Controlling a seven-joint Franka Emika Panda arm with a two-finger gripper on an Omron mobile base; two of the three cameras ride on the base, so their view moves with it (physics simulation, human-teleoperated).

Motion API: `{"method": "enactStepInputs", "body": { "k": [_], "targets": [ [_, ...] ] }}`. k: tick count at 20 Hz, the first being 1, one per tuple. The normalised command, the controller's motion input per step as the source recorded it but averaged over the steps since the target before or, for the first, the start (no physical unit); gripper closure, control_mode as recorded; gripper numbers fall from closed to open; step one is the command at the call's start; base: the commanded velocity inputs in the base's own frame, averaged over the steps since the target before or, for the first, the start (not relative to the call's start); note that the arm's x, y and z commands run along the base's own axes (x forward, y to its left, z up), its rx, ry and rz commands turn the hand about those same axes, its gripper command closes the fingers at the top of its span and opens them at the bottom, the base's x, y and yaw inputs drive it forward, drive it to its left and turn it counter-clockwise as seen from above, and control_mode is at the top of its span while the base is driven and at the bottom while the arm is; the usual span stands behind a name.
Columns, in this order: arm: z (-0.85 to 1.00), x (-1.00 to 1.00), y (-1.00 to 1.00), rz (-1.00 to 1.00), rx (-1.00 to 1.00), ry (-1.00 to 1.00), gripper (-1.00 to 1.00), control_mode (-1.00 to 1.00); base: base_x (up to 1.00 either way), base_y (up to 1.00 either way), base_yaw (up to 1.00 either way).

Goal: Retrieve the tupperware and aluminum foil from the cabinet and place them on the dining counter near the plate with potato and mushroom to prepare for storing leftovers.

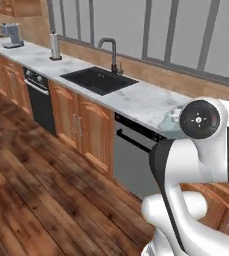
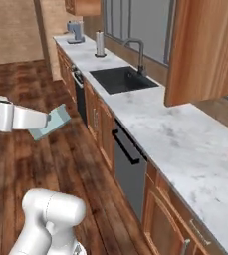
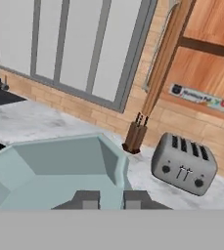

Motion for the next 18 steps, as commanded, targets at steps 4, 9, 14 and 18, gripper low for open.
{"method": "enactStepInputs", "body": {
  "k": [4,9,14,18],
  "targets": [
    [0.00,0.00,0.00,0.00,0.00,0.00,1.00,1.00,0.01,0.17,0.93],
    [0.00,0.00,0.00,0.00,0.00,0.00,1.00,1.00,0.21,0.13,0.88],
    [0.00,0.00,0.00,0.00,0.00,0.00,1.00,1.00,0.88,0.23,0.64],
    [0.00,0.00,0.00,0.00,0.00,0.00,1.00,1.00,1.00,0.05,0.34]
  ]
}}
